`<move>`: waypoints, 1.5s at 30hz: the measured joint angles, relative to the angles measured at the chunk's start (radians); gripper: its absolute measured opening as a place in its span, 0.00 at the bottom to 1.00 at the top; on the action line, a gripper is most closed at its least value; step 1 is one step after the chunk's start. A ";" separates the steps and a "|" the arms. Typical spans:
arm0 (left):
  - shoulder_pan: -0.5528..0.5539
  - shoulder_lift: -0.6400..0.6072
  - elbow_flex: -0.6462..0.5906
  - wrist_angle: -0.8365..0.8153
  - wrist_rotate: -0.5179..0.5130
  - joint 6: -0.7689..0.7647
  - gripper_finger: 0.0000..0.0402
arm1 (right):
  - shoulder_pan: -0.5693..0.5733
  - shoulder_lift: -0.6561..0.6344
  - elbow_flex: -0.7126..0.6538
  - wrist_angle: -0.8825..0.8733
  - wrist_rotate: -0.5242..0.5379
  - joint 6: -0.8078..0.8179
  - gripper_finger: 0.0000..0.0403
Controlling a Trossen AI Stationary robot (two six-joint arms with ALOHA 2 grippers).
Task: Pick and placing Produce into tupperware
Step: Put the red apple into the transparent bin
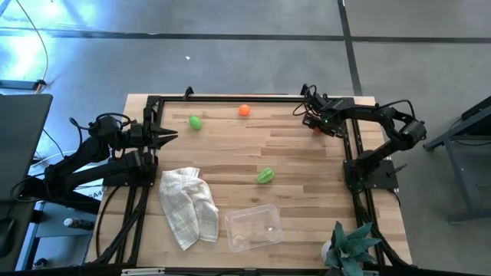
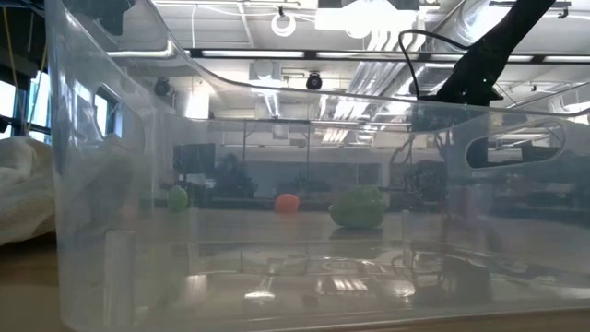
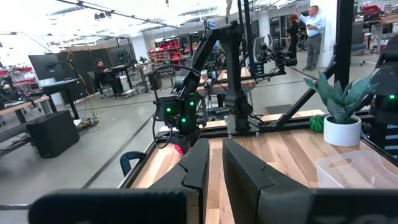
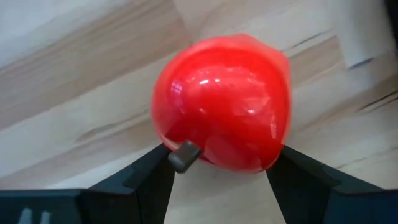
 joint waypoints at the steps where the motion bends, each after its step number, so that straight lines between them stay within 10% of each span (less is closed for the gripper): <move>1: 0.000 0.000 0.000 0.000 0.000 0.000 0.09 | 0.000 0.000 0.000 0.000 0.016 -0.001 0.58; 45: 0.000 0.000 0.000 0.000 0.000 0.000 0.09 | 0.000 0.000 0.001 -0.001 0.181 0.045 0.69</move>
